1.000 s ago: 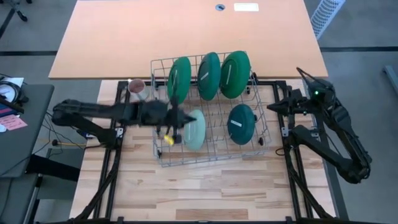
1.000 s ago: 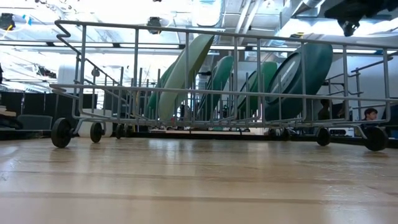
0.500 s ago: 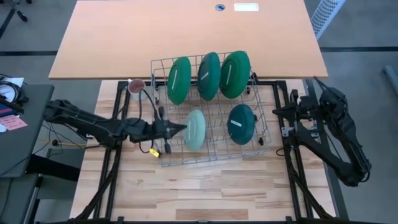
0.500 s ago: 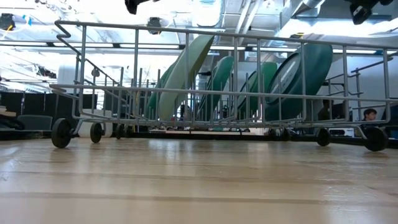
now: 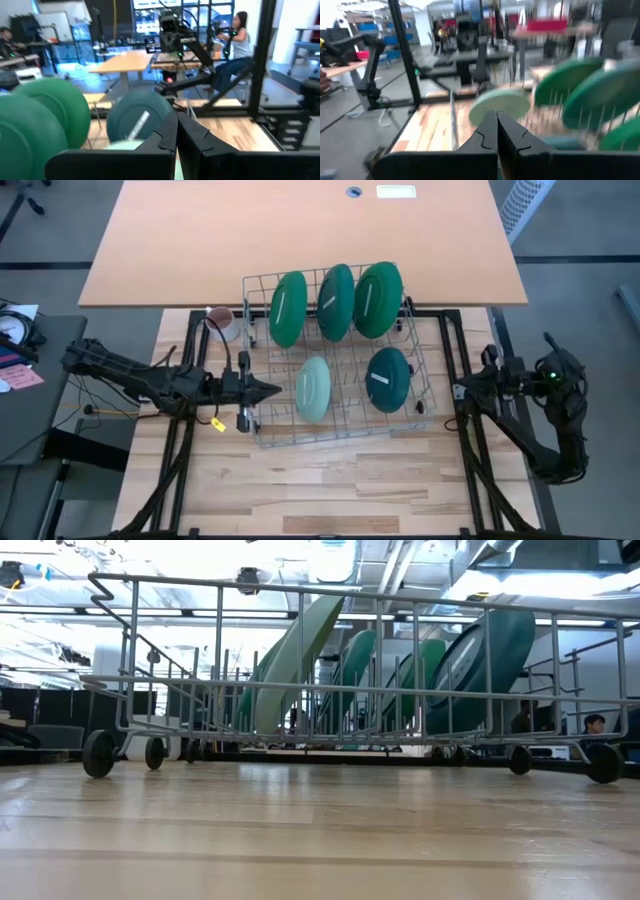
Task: Sort dishes
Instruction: Return to Home Position
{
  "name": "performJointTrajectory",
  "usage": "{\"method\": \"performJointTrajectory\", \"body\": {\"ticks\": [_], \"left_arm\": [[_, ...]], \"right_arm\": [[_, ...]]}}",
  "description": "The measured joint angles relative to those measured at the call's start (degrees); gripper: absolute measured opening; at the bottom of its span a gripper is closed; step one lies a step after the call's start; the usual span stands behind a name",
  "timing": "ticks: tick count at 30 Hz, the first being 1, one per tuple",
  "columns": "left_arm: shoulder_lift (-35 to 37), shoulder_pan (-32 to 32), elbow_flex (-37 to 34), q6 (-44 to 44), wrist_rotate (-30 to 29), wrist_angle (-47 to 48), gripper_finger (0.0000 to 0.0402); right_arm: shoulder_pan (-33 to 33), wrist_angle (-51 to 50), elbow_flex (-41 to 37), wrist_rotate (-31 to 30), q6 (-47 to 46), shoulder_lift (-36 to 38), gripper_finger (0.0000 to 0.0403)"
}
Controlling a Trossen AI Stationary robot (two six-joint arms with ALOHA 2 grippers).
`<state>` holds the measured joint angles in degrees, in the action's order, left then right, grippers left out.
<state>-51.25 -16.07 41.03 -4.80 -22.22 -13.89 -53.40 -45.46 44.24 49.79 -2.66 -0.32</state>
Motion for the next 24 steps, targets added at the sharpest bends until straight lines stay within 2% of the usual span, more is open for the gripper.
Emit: {"method": "performJointTrajectory", "body": {"ticks": [9, 18, 24], "left_arm": [[5.56, -0.66, -9.06, 2.58, 0.56, 0.33, 0.0000], [8.16, -0.68, -21.43, 4.85, -3.23, -13.05, 0.0000], [8.20, -0.68, -24.61, 2.23, -9.84, -18.31, 0.0000]], "right_arm": [[-3.96, -2.81, -3.11, 2.70, 4.86, 0.07, 0.0000], [-7.70, 0.30, -7.22, 4.36, 5.96, 0.07, 0.0000], [-10.51, 4.86, -9.01, 8.42, 5.68, 0.07, 0.0000]]}}
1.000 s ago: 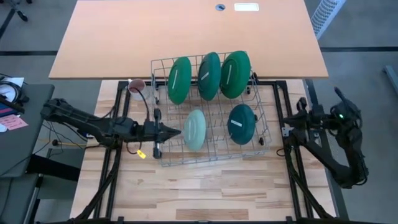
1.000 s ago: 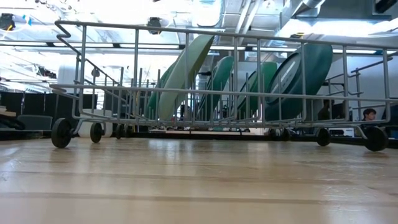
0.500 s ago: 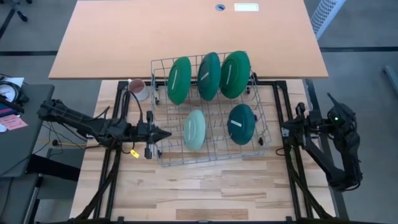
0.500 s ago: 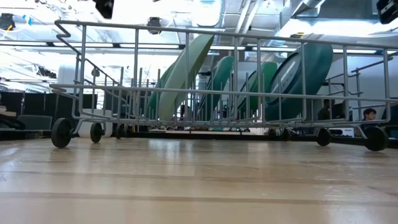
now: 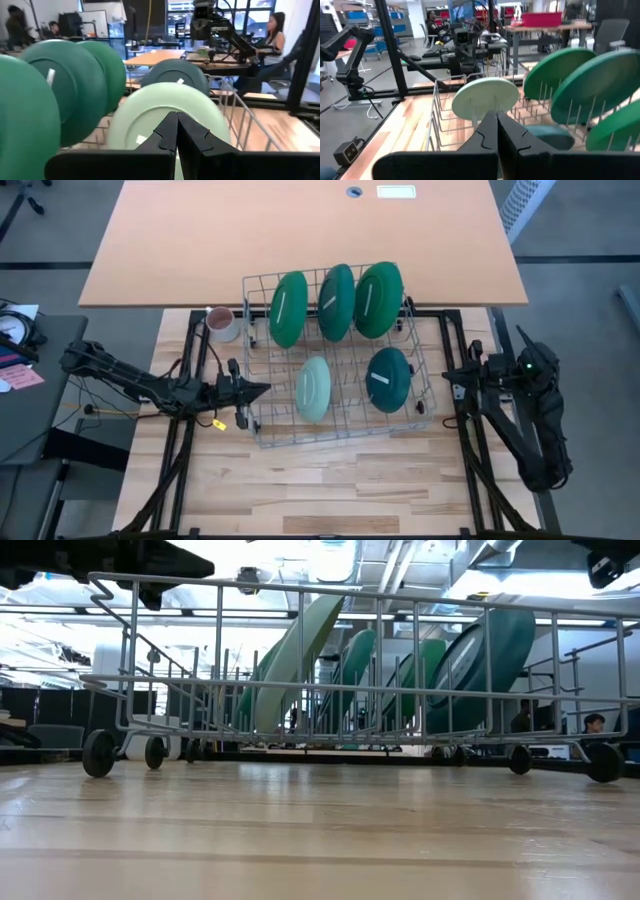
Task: Sort dishes
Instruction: Return to Home Position
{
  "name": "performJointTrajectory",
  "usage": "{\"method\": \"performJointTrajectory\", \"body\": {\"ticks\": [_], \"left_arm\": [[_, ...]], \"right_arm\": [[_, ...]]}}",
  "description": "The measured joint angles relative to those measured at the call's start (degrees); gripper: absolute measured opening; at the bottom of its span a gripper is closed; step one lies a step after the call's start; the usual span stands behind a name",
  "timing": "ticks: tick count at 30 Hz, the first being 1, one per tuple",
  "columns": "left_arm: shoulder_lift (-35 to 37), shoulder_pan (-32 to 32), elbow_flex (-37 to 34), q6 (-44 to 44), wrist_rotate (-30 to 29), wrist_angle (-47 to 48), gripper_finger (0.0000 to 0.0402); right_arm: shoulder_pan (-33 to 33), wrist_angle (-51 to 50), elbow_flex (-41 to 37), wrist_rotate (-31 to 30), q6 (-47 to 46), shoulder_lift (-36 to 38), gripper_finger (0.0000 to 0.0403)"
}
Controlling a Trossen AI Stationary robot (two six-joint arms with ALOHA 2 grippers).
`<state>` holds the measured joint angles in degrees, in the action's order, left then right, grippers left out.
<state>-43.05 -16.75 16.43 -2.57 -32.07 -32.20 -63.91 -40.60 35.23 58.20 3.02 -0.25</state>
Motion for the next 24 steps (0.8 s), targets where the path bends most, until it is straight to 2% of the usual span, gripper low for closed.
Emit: {"method": "performJointTrajectory", "body": {"ticks": [4, 9, 12, 18, 24], "left_arm": [[0.00, 0.00, 0.00, -2.52, -1.59, -2.92, 0.0000], [0.00, 0.02, 0.00, -5.73, -3.47, -6.64, 0.0000], [-0.02, 0.07, 0.00, -7.28, -4.21, -8.42, 0.0000], [-0.02, 0.07, 0.01, -7.87, -4.53, -8.50, 0.0000], [-0.02, 0.07, 0.02, -8.75, -5.76, -8.15, 0.0000]], "right_arm": [[-1.04, 7.88, -2.44, 0.46, -2.90, 0.00, 0.0000], [-1.54, 23.49, -9.77, -9.91, -16.23, 0.00, 0.0000], [-0.86, 29.99, -14.75, -12.72, -19.24, 0.02, 0.0000], [3.92, 36.54, -22.76, -13.12, -15.98, 0.02, 0.0000], [13.23, 41.92, -26.38, -14.55, -11.11, 0.04, 0.0000]]}}
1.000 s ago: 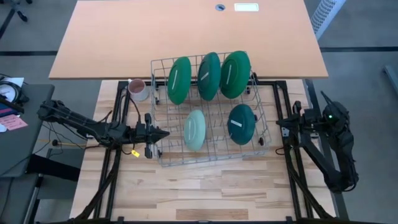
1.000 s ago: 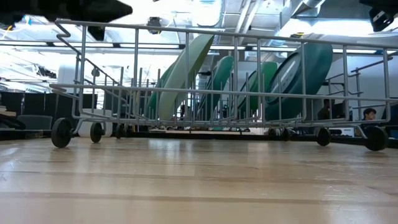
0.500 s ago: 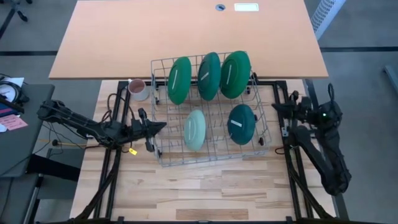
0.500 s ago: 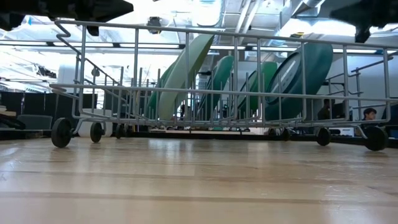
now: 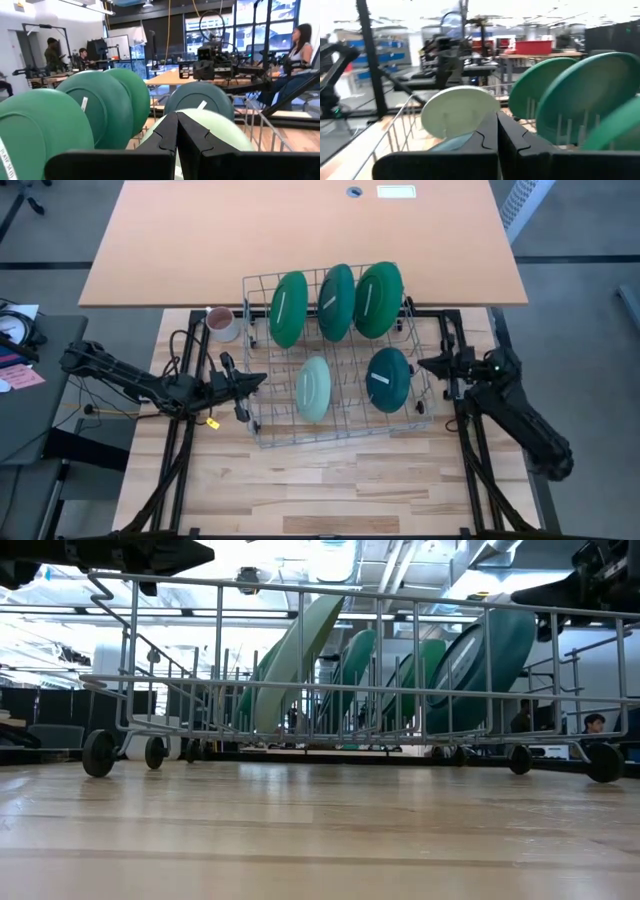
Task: Sort dishes
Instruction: Return to Home Position
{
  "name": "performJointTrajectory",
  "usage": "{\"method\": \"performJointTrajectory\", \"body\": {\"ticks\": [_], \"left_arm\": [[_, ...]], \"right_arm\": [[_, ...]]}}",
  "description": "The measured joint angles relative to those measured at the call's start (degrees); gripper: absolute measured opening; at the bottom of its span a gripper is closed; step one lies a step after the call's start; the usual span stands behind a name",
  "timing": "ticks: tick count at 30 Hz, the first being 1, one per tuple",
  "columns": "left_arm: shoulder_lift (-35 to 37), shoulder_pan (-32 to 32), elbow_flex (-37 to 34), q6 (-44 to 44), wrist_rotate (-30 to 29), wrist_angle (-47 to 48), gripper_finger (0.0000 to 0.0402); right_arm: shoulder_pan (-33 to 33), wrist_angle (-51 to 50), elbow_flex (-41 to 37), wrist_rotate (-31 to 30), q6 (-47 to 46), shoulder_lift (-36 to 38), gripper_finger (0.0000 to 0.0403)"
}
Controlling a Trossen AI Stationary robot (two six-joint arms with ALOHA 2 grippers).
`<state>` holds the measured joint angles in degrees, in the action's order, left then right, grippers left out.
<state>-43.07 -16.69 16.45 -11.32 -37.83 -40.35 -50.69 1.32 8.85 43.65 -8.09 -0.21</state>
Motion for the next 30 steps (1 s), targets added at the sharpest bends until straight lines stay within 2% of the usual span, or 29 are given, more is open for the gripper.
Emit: {"method": "performJointTrajectory", "body": {"ticks": [7, 14, 21, 30], "left_arm": [[-0.04, 0.02, 0.00, 1.28, -4.61, 3.73, 0.0000], [-0.04, 0.02, 0.00, 4.06, -4.86, 8.30, 0.0000], [-0.04, 0.02, 0.00, 5.47, -4.89, 10.51, 0.0000], [-0.04, 0.02, 0.04, 6.05, -4.89, 15.36, 0.0000]], "right_arm": [[12.73, 5.66, -4.47, -7.29, 2.68, 0.00, 0.0000], [22.85, 6.05, -5.54, -22.35, 6.62, 0.00, 0.0000], [30.27, 4.96, -5.54, -24.64, 8.23, -0.04, 0.0000], [33.96, 0.87, -5.35, -30.90, 8.75, 0.00, 0.0000]]}}
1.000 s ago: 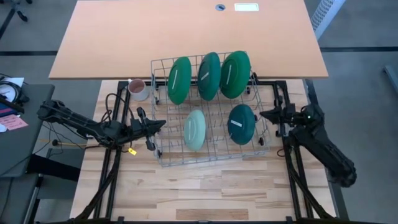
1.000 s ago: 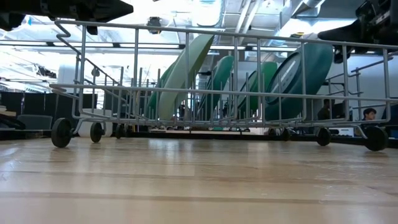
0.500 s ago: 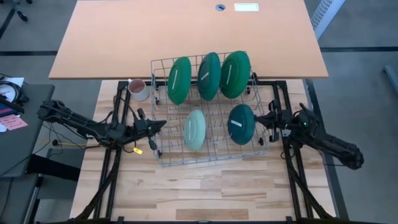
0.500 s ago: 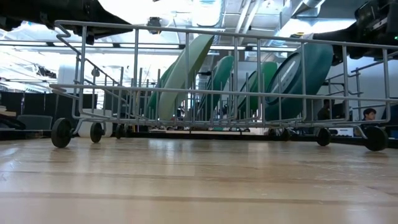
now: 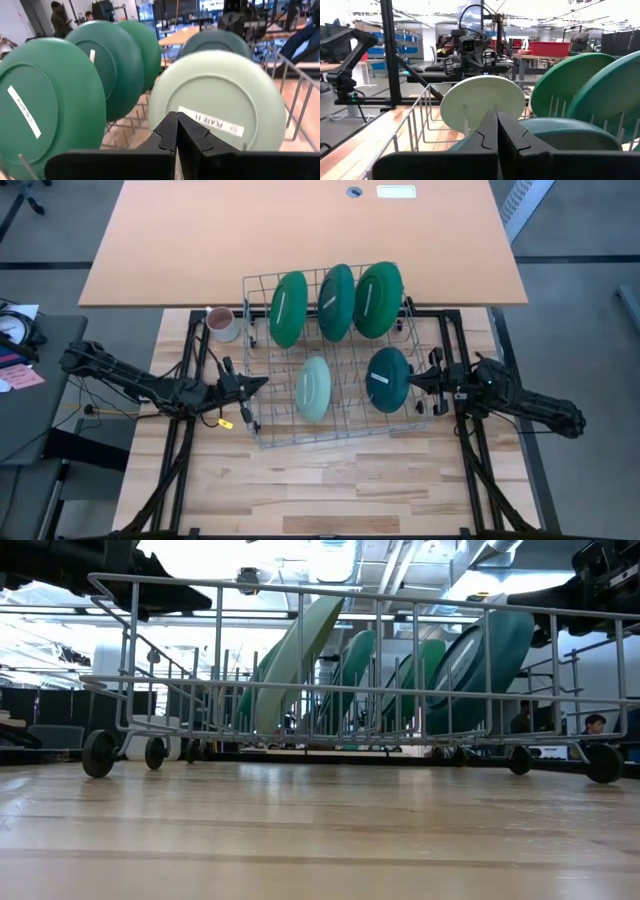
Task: Sort dishes
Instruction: Return to Home Position
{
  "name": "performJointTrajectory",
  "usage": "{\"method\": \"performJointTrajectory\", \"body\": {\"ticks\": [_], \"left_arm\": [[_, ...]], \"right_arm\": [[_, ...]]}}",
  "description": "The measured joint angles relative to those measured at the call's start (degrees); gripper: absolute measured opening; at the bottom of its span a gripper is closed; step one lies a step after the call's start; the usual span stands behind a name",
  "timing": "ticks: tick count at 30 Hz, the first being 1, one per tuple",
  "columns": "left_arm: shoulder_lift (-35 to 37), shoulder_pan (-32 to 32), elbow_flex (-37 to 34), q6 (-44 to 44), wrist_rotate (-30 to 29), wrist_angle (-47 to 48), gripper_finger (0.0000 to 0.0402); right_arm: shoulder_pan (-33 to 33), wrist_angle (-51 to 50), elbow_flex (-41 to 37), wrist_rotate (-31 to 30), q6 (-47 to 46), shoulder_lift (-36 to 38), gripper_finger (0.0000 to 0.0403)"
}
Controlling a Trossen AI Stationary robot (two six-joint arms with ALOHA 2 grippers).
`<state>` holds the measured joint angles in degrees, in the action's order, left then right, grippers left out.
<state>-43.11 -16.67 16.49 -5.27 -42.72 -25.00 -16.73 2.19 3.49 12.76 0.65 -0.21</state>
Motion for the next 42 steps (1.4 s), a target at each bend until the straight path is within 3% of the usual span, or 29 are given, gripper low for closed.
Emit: {"method": "performJointTrajectory", "body": {"ticks": [15, 24, 30, 38, 42], "left_arm": [[0.03, 0.00, -1.02, 4.48, -0.45, 5.94, 0.0000], [4.87, -0.02, -15.97, 3.57, -3.29, -14.96, 0.0000], [7.86, 0.00, -15.50, 3.28, 1.85, -10.70, 0.0000], [8.77, -0.02, -15.67, 1.71, 2.01, -8.86, 0.0000], [10.41, 0.00, -16.02, 0.84, 2.01, -7.40, 0.0000]], "right_arm": [[10.17, 4.16, -3.11, -5.36, -2.23, 0.00, 0.0000], [13.84, -1.39, -0.83, -5.77, -1.69, 0.00, 0.0000], [15.58, -2.04, -1.19, -6.96, -1.91, 0.00, 0.0000], [17.13, -2.32, -1.21, -7.67, -3.66, 0.00, 0.0000], [17.13, -3.99, -1.09, -11.39, -3.38, 0.00, 0.0000]]}}
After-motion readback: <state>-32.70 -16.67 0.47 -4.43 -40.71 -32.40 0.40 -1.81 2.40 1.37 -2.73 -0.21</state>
